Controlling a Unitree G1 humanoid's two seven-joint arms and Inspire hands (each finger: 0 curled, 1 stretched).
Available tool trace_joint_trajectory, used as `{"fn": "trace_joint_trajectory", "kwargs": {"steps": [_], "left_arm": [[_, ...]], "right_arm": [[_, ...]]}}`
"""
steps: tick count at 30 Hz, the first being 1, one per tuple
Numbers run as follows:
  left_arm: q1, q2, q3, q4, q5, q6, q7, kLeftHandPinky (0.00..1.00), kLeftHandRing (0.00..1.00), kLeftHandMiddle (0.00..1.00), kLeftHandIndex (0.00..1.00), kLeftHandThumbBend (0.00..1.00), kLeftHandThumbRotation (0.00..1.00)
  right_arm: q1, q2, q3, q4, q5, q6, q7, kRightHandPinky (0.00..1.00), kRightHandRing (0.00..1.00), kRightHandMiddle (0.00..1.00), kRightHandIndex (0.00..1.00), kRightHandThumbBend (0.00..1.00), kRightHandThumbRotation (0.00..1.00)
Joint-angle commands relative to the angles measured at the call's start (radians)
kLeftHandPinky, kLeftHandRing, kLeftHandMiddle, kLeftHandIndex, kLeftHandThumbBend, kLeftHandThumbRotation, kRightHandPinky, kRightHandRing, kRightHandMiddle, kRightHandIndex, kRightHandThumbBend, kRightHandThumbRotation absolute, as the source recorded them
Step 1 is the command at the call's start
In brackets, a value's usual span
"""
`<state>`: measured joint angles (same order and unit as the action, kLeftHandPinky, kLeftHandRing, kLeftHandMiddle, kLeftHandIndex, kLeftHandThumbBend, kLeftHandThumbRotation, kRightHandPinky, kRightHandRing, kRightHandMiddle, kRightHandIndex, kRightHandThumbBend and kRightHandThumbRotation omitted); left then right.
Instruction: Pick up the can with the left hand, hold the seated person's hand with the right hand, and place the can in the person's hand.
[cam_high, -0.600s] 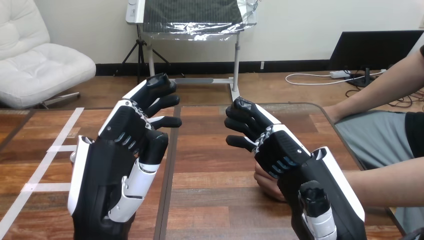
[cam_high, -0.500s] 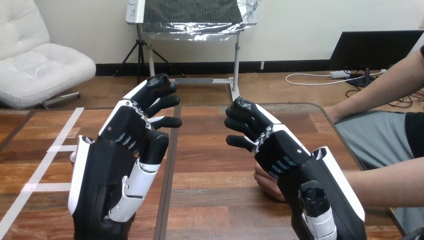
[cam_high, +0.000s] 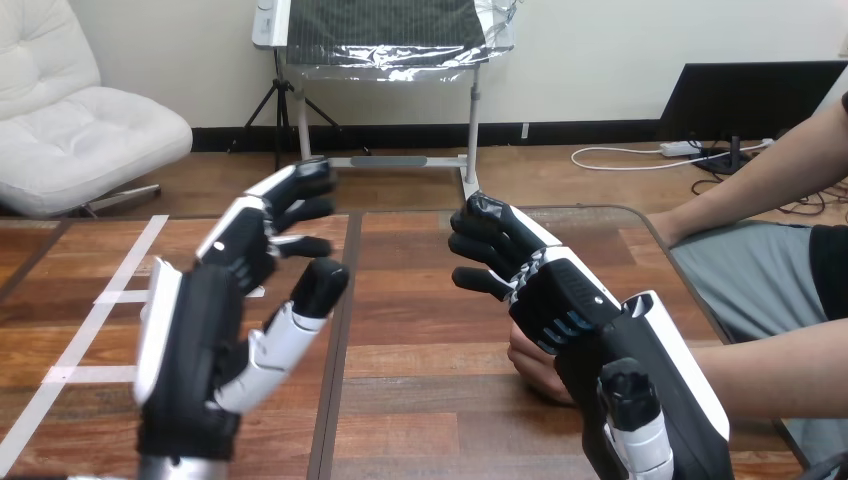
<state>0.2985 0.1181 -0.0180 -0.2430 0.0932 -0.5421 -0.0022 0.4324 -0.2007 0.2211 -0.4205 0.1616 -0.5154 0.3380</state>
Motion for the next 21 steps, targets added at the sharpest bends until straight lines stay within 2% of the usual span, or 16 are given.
{"fn": "trace_joint_trajectory", "kwargs": {"steps": [1, 10, 14, 21], "left_arm": [[-0.105, 0.031, 0.055, 0.056, 0.014, 0.000, 0.010, 0.66, 0.79, 0.83, 0.79, 0.89, 0.71], [-0.203, 0.093, 0.121, 0.173, 0.073, 0.001, 0.033, 0.70, 0.83, 0.86, 0.83, 0.96, 0.64], [-0.231, 0.114, 0.140, 0.206, 0.083, 0.022, 0.038, 0.77, 0.86, 0.88, 0.84, 0.98, 0.61], [-0.284, 0.146, 0.166, 0.279, 0.108, 0.028, 0.056, 0.83, 0.89, 0.90, 0.86, 0.97, 0.59]], "right_arm": [[-0.059, 0.011, -0.014, -0.002, 0.004, -0.005, -0.004, 0.86, 0.90, 0.91, 0.91, 0.75, 1.00], [-0.063, 0.009, -0.013, -0.002, 0.009, 0.004, -0.003, 0.86, 0.90, 0.91, 0.91, 0.75, 1.00], [-0.063, 0.012, -0.012, -0.004, 0.005, 0.006, -0.007, 0.86, 0.91, 0.91, 0.92, 0.76, 1.00], [-0.065, 0.014, -0.010, -0.005, 0.013, 0.012, -0.007, 0.86, 0.90, 0.91, 0.92, 0.76, 1.00]]}}
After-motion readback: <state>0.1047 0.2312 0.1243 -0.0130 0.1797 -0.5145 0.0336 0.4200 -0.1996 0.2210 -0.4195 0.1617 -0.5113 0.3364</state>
